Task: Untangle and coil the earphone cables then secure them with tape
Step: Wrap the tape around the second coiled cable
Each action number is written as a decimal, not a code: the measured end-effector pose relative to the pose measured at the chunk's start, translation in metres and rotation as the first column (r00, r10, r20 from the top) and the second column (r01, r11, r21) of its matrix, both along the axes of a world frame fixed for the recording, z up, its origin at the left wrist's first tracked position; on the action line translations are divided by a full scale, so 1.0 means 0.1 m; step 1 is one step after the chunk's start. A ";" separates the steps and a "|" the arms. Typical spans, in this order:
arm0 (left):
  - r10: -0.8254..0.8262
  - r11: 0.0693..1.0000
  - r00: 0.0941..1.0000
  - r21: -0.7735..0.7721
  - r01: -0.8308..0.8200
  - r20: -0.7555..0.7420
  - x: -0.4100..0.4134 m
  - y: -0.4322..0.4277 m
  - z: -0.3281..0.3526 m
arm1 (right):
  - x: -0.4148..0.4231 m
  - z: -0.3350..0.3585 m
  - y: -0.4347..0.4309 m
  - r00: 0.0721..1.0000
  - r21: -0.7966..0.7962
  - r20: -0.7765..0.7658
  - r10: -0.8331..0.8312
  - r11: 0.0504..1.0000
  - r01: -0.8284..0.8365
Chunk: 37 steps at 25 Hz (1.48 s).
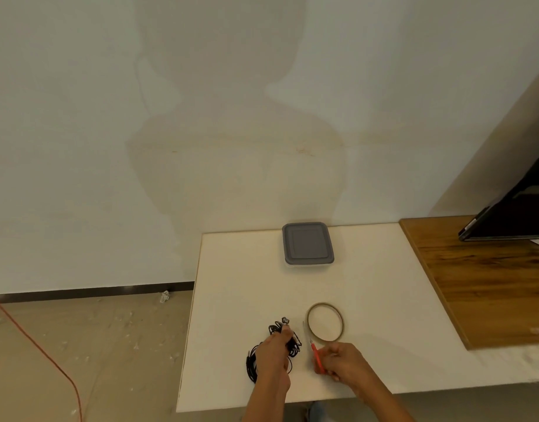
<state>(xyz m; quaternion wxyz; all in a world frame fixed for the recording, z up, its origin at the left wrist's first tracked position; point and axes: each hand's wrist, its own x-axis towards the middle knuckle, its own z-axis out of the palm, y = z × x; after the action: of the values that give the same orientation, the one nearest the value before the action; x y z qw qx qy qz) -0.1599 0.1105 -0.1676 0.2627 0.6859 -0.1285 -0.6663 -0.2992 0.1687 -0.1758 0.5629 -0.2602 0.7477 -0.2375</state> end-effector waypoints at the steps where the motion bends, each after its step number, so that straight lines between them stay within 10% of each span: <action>1: 0.010 1.000 1.000 0.001 -0.010 -0.020 0.02 0.00 0.02 | 0.03 0.01 0.01 0.977 -0.014 -0.199 0.083 0.996 -0.088; 6: 0.067 0.998 0.988 0.009 -0.067 -0.140 0.12 0.01 0.28 | 0.26 0.04 0.08 0.590 0.062 -0.754 0.289 0.926 -0.373; 11: 0.071 0.996 0.973 -0.031 -0.080 -0.218 0.23 0.06 0.79 | 0.36 0.41 0.06 0.722 -0.265 -0.692 -0.016 0.936 -0.233; 13: 0.061 0.994 0.971 -0.076 -0.080 -0.233 0.28 0.08 0.99 | 0.50 0.80 0.12 0.762 -0.672 -0.542 -0.355 0.728 -0.138; 16: 0.035 0.983 0.950 -0.159 -0.088 -0.309 0.30 0.13 1.27 | 0.86 1.37 0.23 0.810 -0.836 -0.490 -0.322 0.436 -0.333; 24: -0.032 0.952 0.954 -0.300 -0.062 -0.298 0.43 0.41 1.93 | 0.79 1.83 0.17 0.801 -0.716 -0.561 -0.206 0.607 -0.345; 37: -0.115 0.955 0.933 -0.297 0.010 -0.341 0.52 0.73 2.30 | 0.83 2.38 0.40 0.921 -0.725 -0.240 -0.308 0.688 0.041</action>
<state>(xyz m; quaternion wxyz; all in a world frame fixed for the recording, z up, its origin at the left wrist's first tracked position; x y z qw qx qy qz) -0.1076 0.1835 0.0622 0.3579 0.5040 -0.1976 -0.7608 -0.2160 0.2084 0.0624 0.2550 -0.4193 0.7065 -0.5100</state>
